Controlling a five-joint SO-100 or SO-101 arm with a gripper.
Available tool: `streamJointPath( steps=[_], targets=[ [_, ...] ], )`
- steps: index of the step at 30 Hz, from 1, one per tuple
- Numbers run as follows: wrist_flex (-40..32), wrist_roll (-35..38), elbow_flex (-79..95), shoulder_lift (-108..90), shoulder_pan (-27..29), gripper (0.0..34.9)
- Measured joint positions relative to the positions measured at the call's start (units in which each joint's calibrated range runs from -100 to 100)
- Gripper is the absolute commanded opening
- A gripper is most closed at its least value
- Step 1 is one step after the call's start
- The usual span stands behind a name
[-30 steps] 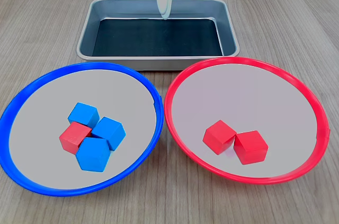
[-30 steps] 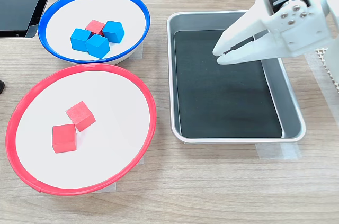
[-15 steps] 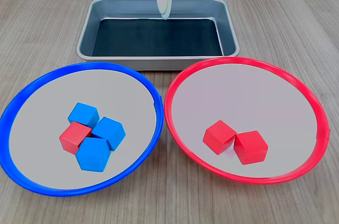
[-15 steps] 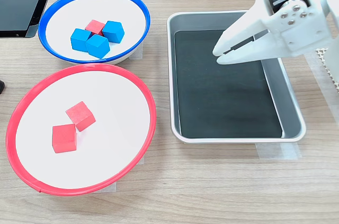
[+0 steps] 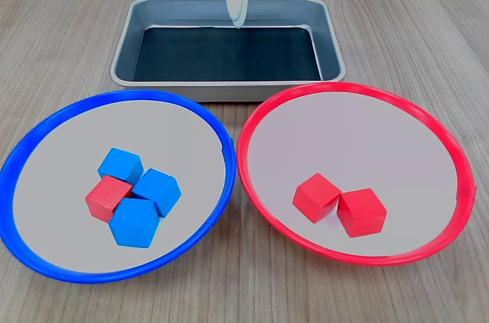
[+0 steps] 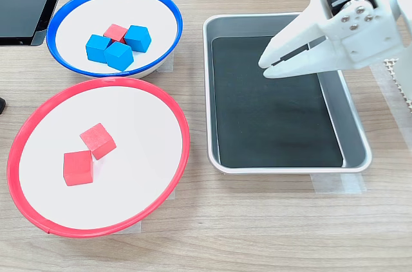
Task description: Relocate any red block in the blue dish to the red dish, correcting any misplacement.
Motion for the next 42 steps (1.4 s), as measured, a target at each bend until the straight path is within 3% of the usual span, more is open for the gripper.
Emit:
streamJointPath(
  steps=[42],
  targets=[
    [0.0, 1.27, 0.0, 0.0, 1.15, 0.3]
  ],
)
